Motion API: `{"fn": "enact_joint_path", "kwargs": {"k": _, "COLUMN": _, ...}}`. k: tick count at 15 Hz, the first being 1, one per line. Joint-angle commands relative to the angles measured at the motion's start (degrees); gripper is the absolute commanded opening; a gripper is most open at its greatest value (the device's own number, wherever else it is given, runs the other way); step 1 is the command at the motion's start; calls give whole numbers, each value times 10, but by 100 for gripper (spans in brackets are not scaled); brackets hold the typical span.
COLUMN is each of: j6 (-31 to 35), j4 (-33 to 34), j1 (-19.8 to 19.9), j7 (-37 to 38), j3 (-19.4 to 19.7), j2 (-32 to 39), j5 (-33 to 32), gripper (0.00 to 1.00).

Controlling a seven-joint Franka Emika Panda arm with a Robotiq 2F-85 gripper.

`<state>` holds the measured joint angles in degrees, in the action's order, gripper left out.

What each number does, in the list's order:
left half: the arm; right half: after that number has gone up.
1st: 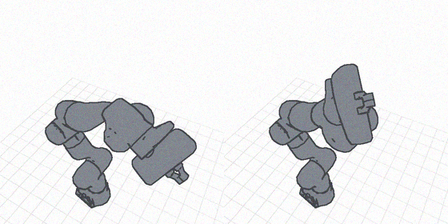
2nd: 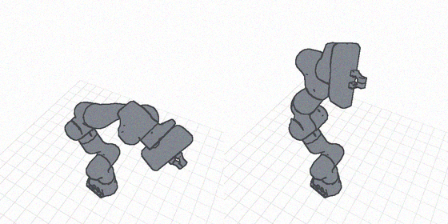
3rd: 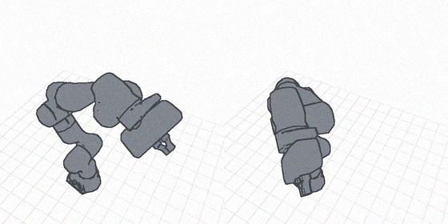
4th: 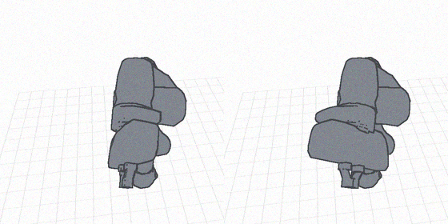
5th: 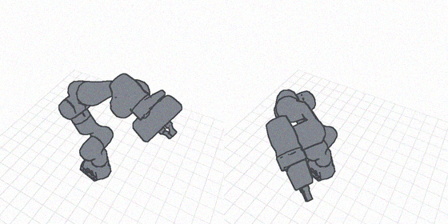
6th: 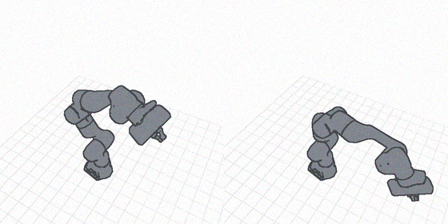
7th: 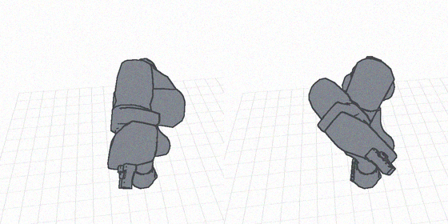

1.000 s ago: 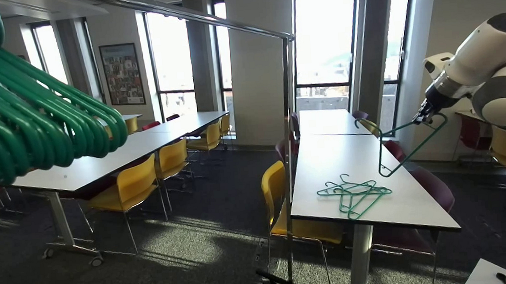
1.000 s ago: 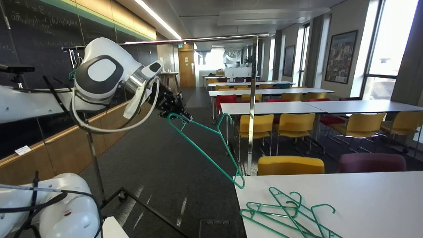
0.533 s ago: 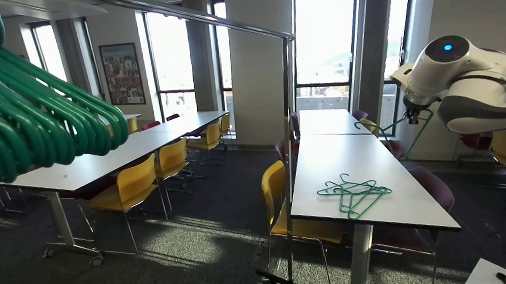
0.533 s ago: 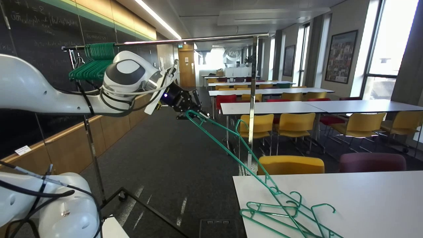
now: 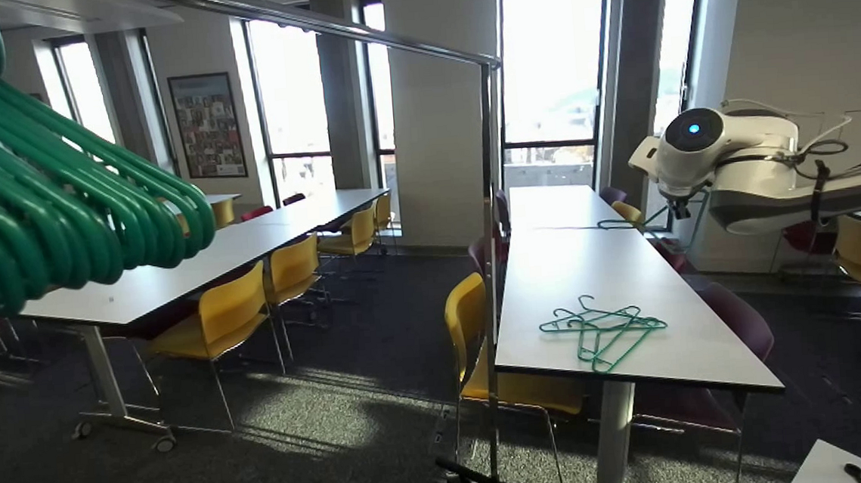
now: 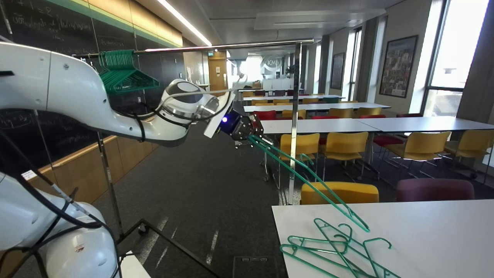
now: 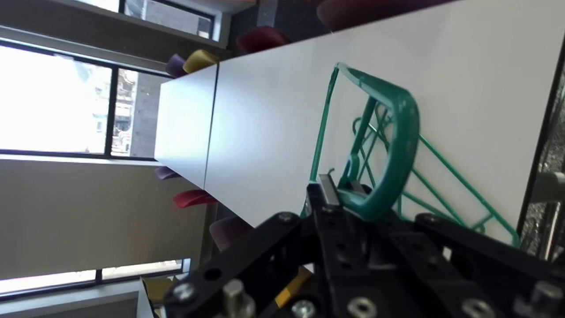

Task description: Remove one green hanger from the rail and put it on the table.

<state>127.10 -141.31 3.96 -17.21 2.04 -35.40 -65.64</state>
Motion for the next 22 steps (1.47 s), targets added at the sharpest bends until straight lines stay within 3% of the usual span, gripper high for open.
{"fn": "enact_joint_path", "kwargs": {"k": 1, "j6": 9, "j4": 13, "j1": -23, "j7": 7, "j3": 22, "j2": 20, "j5": 18, "gripper": 9}}
{"fn": "enact_joint_path", "kwargs": {"k": 7, "j6": 20, "j4": 46, "j1": -32, "j7": 17, "j3": 30, "j2": 62, "j5": 47, "gripper": 9}}
{"fn": "enact_joint_path", "kwargs": {"k": 8, "j6": 20, "j4": 46, "j1": -32, "j7": 17, "j3": 30, "j2": 62, "j5": 47, "gripper": 2}}
{"fn": "enact_joint_path", "kwargs": {"k": 10, "j6": 24, "j4": 36, "j1": -10, "j7": 99, "j3": -8, "j2": 66, "j5": -62, "gripper": 2}}
{"fn": "enact_joint_path", "kwargs": {"k": 14, "j6": -12, "j4": 68, "j1": -5, "j7": 251, "j3": -20, "j2": 138, "j5": -213, "gripper": 2}}
{"fn": "enact_joint_path", "kwargs": {"k": 17, "j6": -19, "j4": 104, "j1": -16, "j7": 290, "j3": 5, "j2": 206, "j5": -189, "gripper": 2}}
{"fn": "enact_joint_path", "kwargs": {"k": 22, "j6": -29, "j4": 180, "j1": 1, "j7": 327, "j3": 34, "j2": 346, "j5": -178, "gripper": 2}}
